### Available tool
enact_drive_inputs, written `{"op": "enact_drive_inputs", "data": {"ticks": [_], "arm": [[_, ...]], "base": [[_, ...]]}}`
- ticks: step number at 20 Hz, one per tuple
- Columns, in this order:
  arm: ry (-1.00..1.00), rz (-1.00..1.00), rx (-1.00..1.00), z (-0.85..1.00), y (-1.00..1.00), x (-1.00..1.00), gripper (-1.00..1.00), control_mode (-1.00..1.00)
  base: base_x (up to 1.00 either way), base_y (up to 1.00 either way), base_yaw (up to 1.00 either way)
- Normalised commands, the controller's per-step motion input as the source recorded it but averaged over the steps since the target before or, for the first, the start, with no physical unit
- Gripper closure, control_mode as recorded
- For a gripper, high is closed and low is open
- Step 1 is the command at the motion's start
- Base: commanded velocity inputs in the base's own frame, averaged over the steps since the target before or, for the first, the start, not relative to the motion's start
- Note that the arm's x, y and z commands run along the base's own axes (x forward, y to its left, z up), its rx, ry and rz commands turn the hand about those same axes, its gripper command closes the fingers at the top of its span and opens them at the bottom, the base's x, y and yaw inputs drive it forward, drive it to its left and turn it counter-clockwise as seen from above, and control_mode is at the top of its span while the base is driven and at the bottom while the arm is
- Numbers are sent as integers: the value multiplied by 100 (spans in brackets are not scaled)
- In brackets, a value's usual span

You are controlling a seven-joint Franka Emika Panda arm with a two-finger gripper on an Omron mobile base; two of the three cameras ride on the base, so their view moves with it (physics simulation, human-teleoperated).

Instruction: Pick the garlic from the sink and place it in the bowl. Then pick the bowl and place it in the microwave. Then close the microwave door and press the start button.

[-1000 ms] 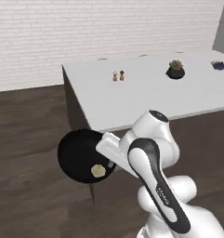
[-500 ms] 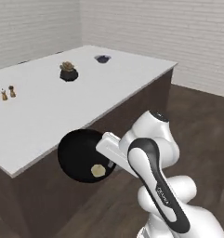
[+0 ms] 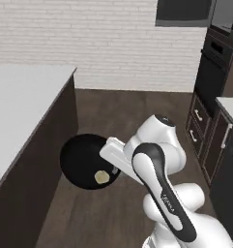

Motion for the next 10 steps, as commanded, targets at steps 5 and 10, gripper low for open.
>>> {"op": "enact_drive_inputs", "data": {"ticks": [5,10], "arm": [[0,0,0,0,0,0,100,100],[0,0,0,0,0,0,100,100]], "base": [[64,-13,-81],[85,0,-76]]}}
